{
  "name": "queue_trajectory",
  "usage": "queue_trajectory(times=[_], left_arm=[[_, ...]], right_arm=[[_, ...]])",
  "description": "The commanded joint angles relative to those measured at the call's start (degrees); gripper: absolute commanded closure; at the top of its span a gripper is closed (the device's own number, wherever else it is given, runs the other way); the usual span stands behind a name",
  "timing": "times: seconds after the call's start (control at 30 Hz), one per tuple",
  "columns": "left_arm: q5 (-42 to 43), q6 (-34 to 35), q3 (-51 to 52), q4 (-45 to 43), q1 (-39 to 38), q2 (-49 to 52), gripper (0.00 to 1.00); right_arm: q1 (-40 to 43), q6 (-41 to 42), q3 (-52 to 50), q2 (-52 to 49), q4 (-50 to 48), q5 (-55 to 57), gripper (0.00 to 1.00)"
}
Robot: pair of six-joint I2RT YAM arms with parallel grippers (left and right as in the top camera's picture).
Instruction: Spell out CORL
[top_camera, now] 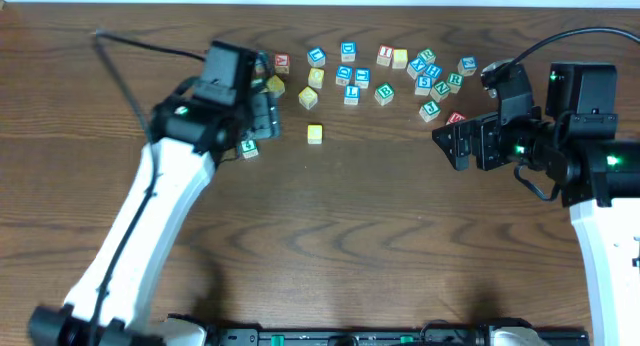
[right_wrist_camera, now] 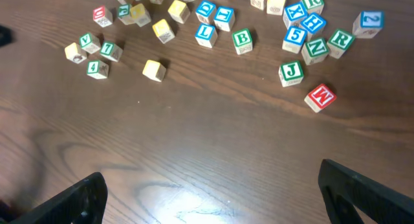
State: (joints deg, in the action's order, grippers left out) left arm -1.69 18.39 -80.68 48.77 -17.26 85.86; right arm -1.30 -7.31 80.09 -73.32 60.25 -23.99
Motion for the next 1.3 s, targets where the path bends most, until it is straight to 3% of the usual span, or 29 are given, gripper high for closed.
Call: queue_trajectory(times=[0.0,0.2,0.4,0.63,0.97,1.27], left_arm=[[-0.2,-3.2,-0.7,2.8,2.1,-4.3,0.14],[4.5,-4.7,-0.7,5.2,5.0,-5.3,0.05],[9.0,-6.6,-1.1,5.4,7.2,-5.0,0.04],[10.3,-9.6,-8.3,8.2,8.6,-2.8,0.05],[10.3,-11.9,-28.4,12.6,6.7,15.8,0.05],[8.0,-12.1,-31.7,1.6,0.8,31.6,0.12]], right_arm=[[-0.6,1.8,1.0,-1.9,0.0,0.0,0.01],[-4.2,7.2,1.0,-4.4,-0.9,7.4,0.01],[-9.0,12.9,2.4,-6.7,-0.9,15.6,0.01],[-10.5,14.3,12.0,-13.4,2.8,16.0,0.01],[-9.4,17.2,19.3,-19.4,5.0,16.0,0.01],[-6.4,17.5,19.2,-19.4,8.8,16.6,0.01]])
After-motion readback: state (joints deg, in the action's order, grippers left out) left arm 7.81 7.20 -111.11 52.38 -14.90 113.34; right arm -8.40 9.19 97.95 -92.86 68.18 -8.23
